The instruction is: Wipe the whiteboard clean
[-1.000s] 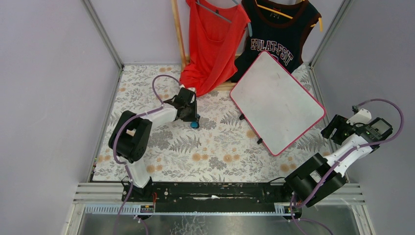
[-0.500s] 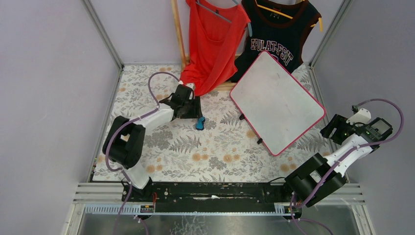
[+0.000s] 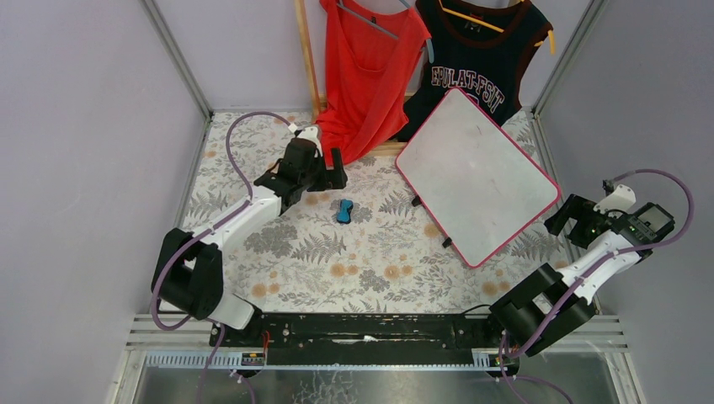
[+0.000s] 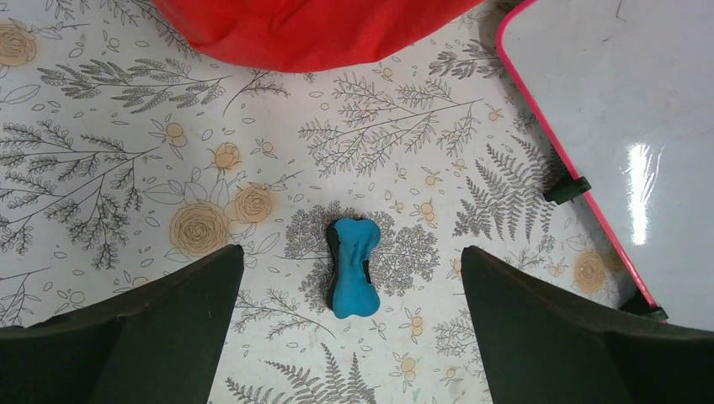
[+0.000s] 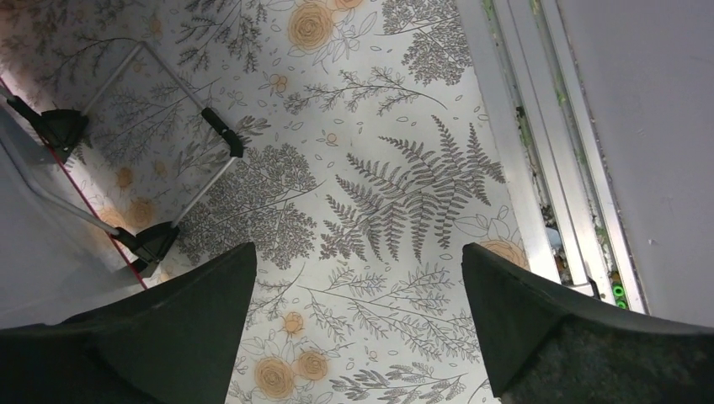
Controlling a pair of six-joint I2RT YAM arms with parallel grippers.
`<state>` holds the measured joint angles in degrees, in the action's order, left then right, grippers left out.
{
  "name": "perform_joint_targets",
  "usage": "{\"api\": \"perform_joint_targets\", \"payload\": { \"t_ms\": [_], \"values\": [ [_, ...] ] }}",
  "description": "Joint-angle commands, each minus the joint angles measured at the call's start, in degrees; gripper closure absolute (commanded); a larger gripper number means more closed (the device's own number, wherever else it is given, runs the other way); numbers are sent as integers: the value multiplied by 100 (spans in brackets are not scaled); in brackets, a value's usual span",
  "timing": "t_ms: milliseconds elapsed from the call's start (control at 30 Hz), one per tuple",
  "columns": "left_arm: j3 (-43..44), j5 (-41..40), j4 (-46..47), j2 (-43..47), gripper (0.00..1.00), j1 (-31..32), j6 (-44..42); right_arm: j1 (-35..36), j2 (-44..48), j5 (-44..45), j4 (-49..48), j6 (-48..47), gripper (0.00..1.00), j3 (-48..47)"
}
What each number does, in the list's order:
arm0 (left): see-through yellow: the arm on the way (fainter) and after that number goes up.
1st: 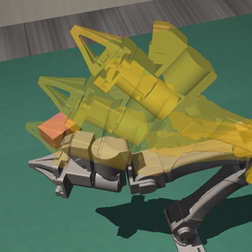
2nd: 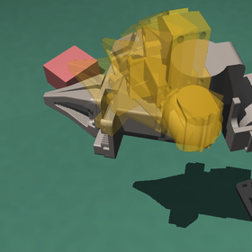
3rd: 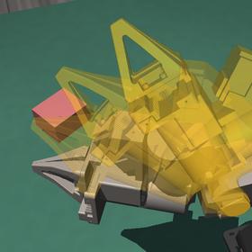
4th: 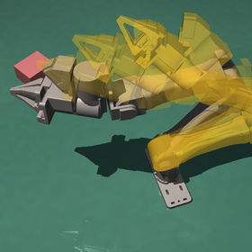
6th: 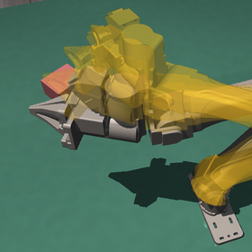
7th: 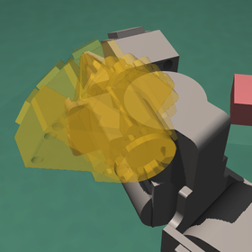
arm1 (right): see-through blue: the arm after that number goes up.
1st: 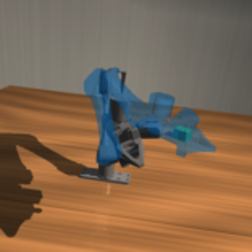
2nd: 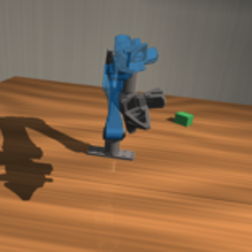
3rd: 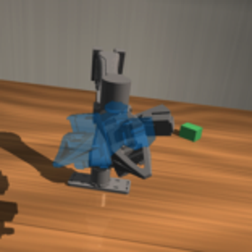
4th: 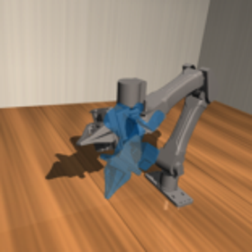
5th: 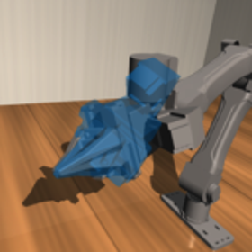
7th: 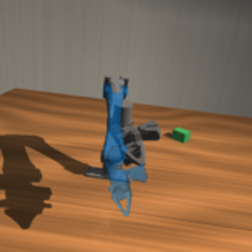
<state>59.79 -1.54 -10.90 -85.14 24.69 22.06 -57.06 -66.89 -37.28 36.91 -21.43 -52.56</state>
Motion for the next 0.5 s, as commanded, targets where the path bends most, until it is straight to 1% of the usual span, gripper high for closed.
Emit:
{"api": "perform_joint_targets", "payload": {
  "t_ms": [0, 467],
  "values": [
    [-119, -193, 263, 53, 0, -21, -13, -12, 192, -292, 32, -156, 1, 43],
    [-268, -156, 422, 32, 0, -17, 4, -11, 284, -304, -103, -82, 1, 152]
  ]
}}
